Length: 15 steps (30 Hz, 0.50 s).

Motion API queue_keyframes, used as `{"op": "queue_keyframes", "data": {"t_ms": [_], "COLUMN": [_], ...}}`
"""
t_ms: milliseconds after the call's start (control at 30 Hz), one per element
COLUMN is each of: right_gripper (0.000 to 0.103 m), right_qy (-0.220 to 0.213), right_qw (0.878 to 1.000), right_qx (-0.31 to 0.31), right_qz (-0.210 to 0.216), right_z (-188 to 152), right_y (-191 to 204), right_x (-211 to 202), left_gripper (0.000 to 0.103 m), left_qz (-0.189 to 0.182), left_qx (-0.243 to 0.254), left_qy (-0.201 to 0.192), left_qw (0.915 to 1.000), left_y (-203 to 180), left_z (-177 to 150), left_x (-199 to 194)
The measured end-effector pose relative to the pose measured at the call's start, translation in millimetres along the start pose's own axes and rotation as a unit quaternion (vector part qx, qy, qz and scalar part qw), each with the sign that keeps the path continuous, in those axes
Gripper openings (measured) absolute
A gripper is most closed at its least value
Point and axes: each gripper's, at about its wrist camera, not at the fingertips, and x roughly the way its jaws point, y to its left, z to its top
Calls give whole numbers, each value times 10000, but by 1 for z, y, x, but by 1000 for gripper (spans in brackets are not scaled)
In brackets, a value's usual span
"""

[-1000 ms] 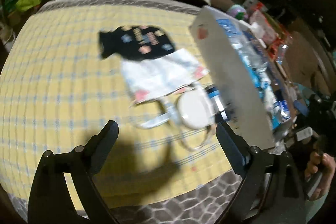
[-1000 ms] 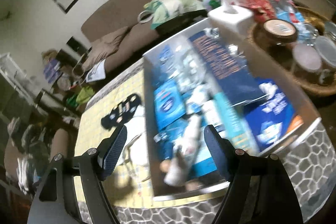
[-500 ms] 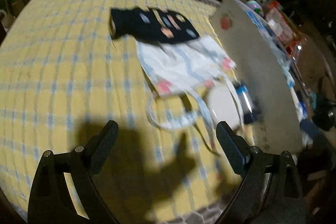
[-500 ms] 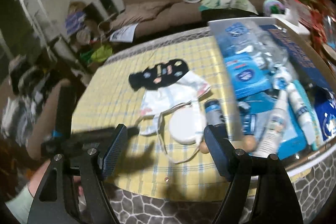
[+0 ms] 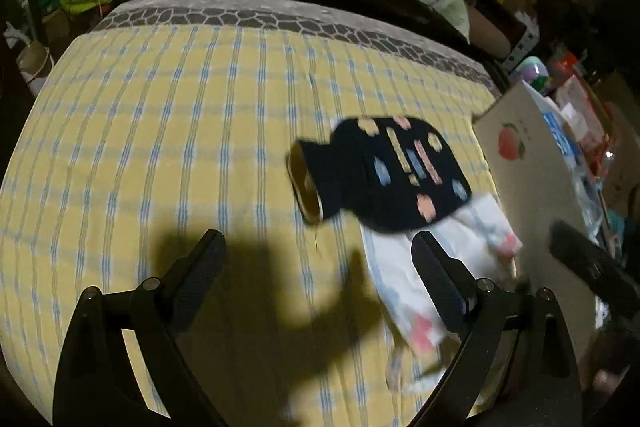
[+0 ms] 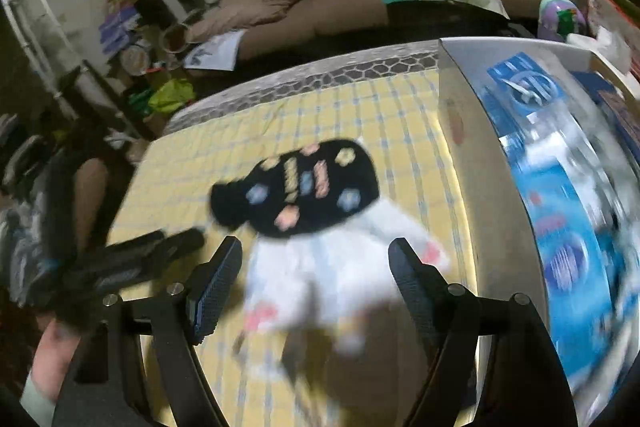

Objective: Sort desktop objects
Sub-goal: 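Grasp the black flower-print pouch with the right gripper and lift it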

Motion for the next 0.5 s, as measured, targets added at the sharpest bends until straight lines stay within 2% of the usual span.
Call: {"op": "queue_keyframes", "data": {"t_ms": [167,367,500], "right_gripper": [79,78,78], "right_qy": [246,491,727], "right_qw": [9993,9968,9952], "right_qx": [68,-11,-25], "right_qz": [-278,-634,-651], "right_z": [38,49,47], "right_y": [-10,-28,-35], "right_x": [64,111,129], "left_gripper": [94,94,94], "left_qz": [-29,148,128], "left_qx": [84,159,161], "left_qy": [22,87,128], "left_qw": [10000,9997,9997], "left_y": [1,2,3], "left_z": [18,22,23], "left_x": [21,42,55]}}
